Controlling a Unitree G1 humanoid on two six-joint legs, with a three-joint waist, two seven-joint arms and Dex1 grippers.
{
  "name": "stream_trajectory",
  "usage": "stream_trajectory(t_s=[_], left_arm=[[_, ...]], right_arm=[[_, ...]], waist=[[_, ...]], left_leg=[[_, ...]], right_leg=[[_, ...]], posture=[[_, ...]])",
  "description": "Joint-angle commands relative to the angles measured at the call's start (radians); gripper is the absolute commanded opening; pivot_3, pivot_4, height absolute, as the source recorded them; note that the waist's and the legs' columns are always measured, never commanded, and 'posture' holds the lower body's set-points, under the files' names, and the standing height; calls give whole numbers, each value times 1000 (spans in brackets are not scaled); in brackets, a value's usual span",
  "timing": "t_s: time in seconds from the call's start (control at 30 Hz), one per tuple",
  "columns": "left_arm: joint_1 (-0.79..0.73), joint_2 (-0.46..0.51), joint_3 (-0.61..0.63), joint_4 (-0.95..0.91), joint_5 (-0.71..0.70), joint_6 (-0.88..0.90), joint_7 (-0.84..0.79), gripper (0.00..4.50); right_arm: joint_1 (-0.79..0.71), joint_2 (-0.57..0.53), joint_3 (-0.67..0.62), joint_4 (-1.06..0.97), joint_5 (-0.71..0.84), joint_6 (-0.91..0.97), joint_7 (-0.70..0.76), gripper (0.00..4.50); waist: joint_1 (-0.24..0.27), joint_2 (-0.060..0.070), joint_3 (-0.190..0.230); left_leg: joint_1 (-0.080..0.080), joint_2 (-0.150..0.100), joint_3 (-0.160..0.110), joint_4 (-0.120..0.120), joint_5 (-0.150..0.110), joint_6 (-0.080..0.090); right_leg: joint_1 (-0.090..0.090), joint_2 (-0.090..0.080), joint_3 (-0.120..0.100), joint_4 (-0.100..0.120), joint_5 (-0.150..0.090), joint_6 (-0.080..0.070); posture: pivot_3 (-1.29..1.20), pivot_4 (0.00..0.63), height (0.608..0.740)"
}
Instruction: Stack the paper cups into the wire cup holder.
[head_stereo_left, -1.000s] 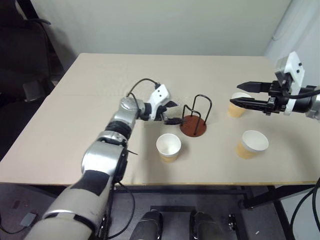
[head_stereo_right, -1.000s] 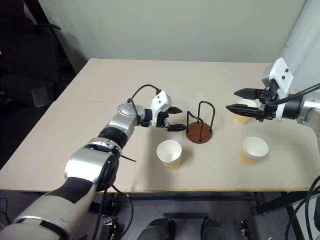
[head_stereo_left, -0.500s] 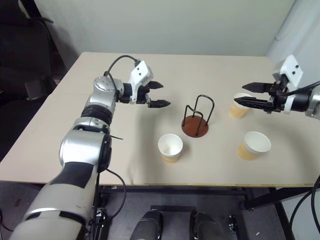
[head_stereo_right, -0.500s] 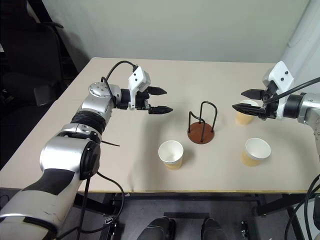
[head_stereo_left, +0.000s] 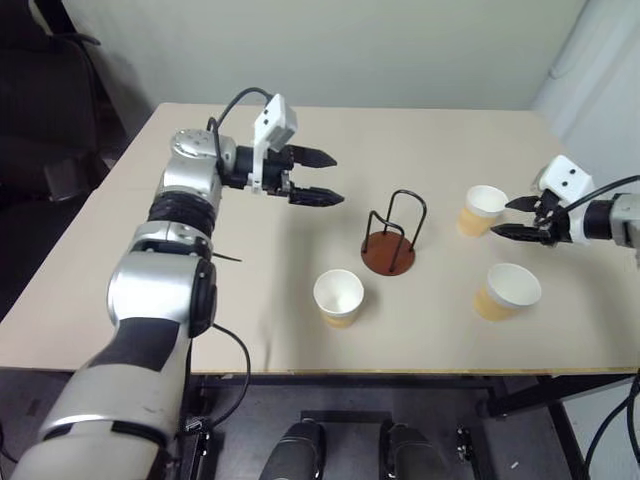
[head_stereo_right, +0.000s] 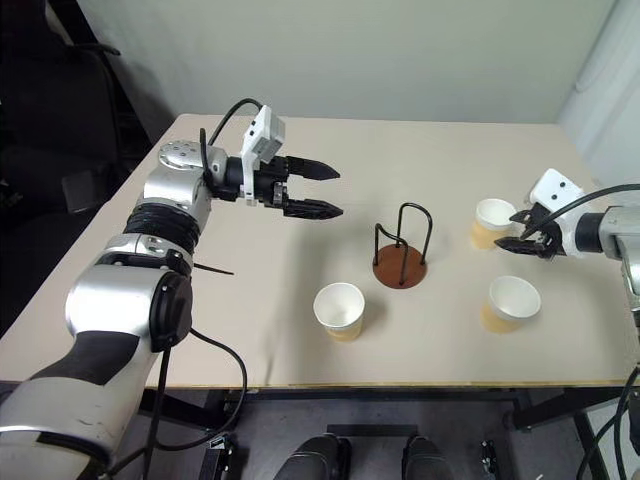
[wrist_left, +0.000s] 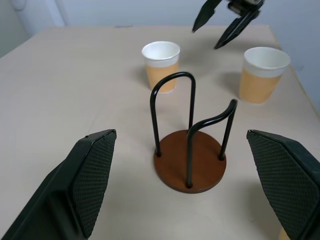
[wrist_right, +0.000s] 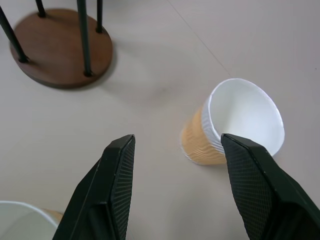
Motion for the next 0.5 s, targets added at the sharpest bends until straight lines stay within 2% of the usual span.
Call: stream_trajectory(t_s=[0.03,0.5], left_arm=[[-28,13,1,-42,-13,6,-15,4474],[-8,25,-20,-51,-15,4,-64,4474]], right_arm=[[-71,18,11,75,-68,-90,-29,2738],[-244,87,93,382,-244,-306,-21,2738]], waist=[[-4,0,0],[-5,0,0]], left_leg=[[0,0,0,0,0,0],[0,0,-1,-1,-1,1]], right_leg=[[0,0,0,0,0,0],[0,-1,-1,0,1,-1]], posture=[[0,150,740],[0,150,740]])
